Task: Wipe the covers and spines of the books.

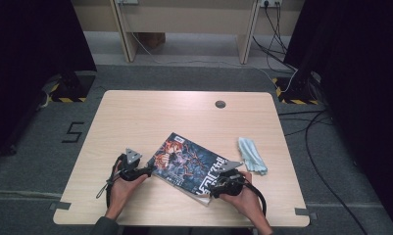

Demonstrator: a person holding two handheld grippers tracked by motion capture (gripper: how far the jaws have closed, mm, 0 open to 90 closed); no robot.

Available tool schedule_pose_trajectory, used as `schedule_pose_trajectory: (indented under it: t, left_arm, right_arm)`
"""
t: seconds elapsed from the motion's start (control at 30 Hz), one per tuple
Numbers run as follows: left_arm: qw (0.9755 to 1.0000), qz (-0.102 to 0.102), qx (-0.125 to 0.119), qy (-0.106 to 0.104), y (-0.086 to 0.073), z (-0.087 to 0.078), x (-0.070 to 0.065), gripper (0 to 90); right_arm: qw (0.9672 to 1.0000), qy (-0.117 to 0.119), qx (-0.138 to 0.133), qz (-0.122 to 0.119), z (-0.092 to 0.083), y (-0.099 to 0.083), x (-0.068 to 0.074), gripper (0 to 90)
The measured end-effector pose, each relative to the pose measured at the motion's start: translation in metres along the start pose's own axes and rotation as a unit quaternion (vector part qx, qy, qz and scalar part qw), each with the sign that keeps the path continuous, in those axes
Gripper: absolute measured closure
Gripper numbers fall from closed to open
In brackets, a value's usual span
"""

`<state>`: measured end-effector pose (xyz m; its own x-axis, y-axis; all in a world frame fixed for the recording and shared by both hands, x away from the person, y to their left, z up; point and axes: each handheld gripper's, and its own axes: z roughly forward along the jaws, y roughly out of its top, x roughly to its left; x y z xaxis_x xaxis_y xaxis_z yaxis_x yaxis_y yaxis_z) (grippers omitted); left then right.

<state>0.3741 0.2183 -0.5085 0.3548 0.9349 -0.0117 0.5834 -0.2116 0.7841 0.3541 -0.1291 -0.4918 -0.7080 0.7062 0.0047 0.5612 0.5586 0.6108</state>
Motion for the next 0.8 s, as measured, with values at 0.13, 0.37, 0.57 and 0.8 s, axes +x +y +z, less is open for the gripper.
schedule_pose_trajectory:
  t: [0.13, 0.37, 0.57, 0.8]
  left_arm:
    - [0.9992, -0.004, 0.005, -0.04, -0.003, -0.018, -0.014, 29.4]
    - [0.9896, -0.039, 0.029, -0.136, -0.019, -0.033, -0.05, 29.7]
    - [0.9827, -0.065, 0.047, -0.167, -0.024, -0.027, -0.067, 28.1]
    - [0.9789, -0.088, 0.047, -0.179, -0.023, -0.021, -0.072, 26.5]
  right_arm:
    - [0.9993, -0.012, -0.033, -0.014, -0.007, 0.004, -0.009, 30.0]
    - [0.9985, -0.038, -0.04, 0.003, -0.007, 0.013, -0.039, 30.0]
    - [0.9984, -0.039, -0.039, 0.012, 0.004, 0.028, -0.055, 30.0]
    - [0.999, -0.016, -0.01, 0.04, 0.025, 0.036, -0.07, 29.8]
